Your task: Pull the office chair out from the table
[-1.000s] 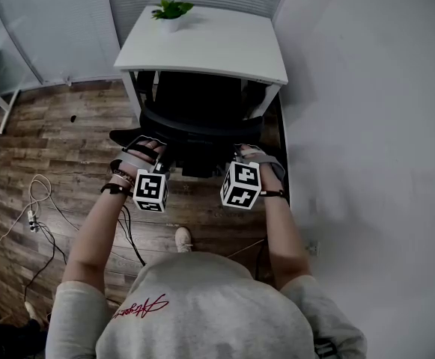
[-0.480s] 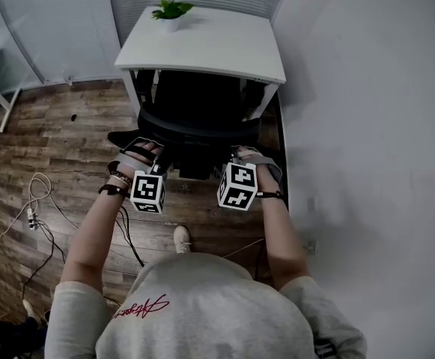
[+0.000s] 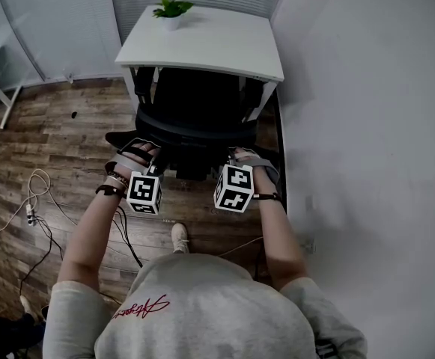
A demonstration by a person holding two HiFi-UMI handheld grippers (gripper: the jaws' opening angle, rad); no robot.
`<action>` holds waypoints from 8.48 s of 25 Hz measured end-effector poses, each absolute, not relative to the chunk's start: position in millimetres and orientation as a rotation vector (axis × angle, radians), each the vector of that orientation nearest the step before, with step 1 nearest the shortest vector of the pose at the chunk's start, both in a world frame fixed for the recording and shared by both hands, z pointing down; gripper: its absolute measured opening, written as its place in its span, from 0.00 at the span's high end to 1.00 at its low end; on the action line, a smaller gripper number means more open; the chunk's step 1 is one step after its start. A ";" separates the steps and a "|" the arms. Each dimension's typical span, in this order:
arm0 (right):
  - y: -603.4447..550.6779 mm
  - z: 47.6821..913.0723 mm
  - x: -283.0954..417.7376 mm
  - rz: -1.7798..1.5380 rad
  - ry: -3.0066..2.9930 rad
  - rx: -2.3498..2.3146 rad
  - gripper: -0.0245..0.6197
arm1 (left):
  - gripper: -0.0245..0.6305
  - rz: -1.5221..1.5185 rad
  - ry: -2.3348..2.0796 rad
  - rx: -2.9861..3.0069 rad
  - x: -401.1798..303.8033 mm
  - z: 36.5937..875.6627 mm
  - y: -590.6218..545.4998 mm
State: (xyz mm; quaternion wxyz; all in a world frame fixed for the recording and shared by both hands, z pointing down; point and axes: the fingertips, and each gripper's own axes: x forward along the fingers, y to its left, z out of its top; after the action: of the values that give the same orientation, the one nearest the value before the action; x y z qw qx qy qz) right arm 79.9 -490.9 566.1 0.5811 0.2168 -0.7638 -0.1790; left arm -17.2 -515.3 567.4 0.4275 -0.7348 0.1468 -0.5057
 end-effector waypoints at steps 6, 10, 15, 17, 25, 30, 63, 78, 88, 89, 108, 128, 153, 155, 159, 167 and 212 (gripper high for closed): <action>-483.5 567.2 81.0 -0.424 -1.783 0.508 0.80 | 0.81 -1.266 0.369 -1.836 -16.3 568.3 -507.9; -478.8 565.1 79.9 -0.418 -1.784 0.503 0.80 | 0.81 -1.258 0.373 -1.835 -16.6 563.5 -503.1; -466.8 565.5 80.6 -0.420 -1.787 0.503 0.80 | 0.81 -1.251 0.373 -1.829 -15.4 563.4 -491.2; -463.8 566.5 80.2 -0.419 -1.786 0.504 0.80 | 0.81 -1.254 0.372 -1.826 -16.6 565.8 -488.6; -447.3 567.6 79.0 -0.426 -1.788 0.496 0.80 | 0.81 -1.260 0.386 -1.821 -18.3 566.7 -472.2; -436.8 564.8 78.5 -0.434 -1.788 0.493 0.80 | 0.81 -1.258 0.392 -1.825 -18.0 563.5 -460.5; -384.2 567.3 75.8 -0.433 -1.797 0.475 0.80 | 0.80 -1.246 0.416 -1.810 -19.5 566.2 -405.9; -343.5 563.8 69.3 -0.429 -1.804 0.465 0.80 | 0.80 -1.231 0.444 -1.789 -24.7 563.5 -365.7; -336.2 568.6 71.3 -0.378 -1.807 0.464 0.79 | 0.80 -1.243 0.451 -1.782 -23.8 567.4 -361.0; -336.6 568.3 71.0 -0.381 -1.806 0.467 0.79 | 0.80 -1.244 0.451 -1.780 -24.3 566.7 -361.1; -313.1 564.6 66.7 -0.418 -1.786 0.485 0.80 | 0.80 -1.279 0.451 -1.817 -30.8 568.3 -335.9; -228.1 561.8 57.8 -0.384 -1.793 0.473 0.80 | 0.80 -1.261 0.437 -1.819 -36.2 563.2 -249.7; -114.8 574.7 44.6 -0.360 -1.788 0.489 0.79 | 0.80 -1.240 0.437 -1.802 -49.6 574.9 -137.6; -104.8 576.7 43.6 -0.359 -1.785 0.490 0.79 | 0.80 -1.248 0.435 -1.804 -52.7 577.9 -127.7; -92.4 577.9 43.3 -0.356 -1.779 0.491 0.79 | 0.80 -1.246 0.432 -1.802 -54.2 577.4 -116.2; -70.4 578.0 39.2 -0.384 -1.768 0.501 0.80 | 0.80 -1.237 0.426 -1.803 -57.6 574.6 -93.4; 45.4 577.5 12.3 -0.402 -1.771 0.533 0.80 | 0.80 -1.218 0.416 -1.783 -81.6 576.2 19.5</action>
State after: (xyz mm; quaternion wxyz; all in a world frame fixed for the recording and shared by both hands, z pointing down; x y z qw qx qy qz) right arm 12.3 45.4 577.5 0.5846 0.2283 -0.7592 -0.1724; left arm -81.6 19.5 576.2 0.4542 -0.7223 0.1685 -0.4935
